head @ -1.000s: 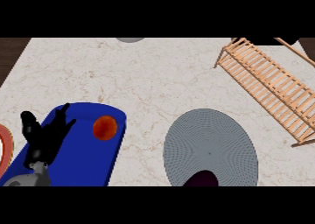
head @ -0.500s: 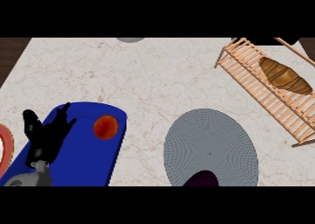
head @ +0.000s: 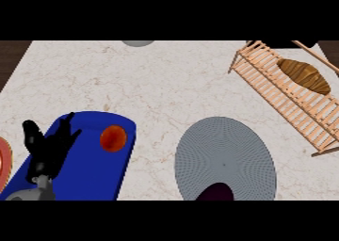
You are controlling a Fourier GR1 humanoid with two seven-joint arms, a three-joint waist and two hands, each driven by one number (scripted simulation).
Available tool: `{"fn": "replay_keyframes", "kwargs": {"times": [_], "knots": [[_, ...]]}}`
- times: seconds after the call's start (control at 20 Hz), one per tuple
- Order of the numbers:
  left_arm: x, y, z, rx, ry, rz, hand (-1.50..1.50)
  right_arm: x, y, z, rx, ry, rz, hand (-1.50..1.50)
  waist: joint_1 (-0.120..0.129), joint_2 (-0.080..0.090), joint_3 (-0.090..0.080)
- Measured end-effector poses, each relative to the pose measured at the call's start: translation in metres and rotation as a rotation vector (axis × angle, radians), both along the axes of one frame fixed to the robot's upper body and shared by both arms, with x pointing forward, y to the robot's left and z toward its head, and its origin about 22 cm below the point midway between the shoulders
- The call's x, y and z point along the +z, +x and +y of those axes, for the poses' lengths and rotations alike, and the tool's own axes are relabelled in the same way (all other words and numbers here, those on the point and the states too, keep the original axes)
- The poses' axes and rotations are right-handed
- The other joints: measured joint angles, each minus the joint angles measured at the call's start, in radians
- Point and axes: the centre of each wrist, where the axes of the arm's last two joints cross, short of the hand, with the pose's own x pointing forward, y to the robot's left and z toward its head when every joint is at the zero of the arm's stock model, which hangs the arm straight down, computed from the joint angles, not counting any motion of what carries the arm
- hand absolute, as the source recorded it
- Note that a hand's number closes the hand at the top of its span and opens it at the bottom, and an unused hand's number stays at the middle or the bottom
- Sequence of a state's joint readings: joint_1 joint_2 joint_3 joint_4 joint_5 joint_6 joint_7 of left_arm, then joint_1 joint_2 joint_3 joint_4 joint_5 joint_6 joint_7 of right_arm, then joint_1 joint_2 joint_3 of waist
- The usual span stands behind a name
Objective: Pick the croissant from the placemat and place it in the tiered shelf
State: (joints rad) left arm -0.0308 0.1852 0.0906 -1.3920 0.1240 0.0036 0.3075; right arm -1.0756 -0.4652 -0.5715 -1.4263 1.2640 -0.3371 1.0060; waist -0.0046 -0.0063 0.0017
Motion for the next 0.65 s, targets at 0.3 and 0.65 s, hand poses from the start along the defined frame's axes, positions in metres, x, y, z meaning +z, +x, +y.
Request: {"fn": "replay_keyframes", "kwargs": {"times": [0.3, 0.65], "knots": [[-0.004, -0.004, 0.001, 0.013, 0.003, -0.003, 0.0, 0.011, -0.057, -0.016, -0.126, 0.004, -0.125, -1.5, -0.015, -0.005, 0.001], [-0.002, -0.006, 0.005, 0.019, -0.001, 0.005, 0.0, 0.003, -0.138, -0.025, -0.121, 0.025, -0.193, -1.5, -0.022, -0.006, 0.0]]}}
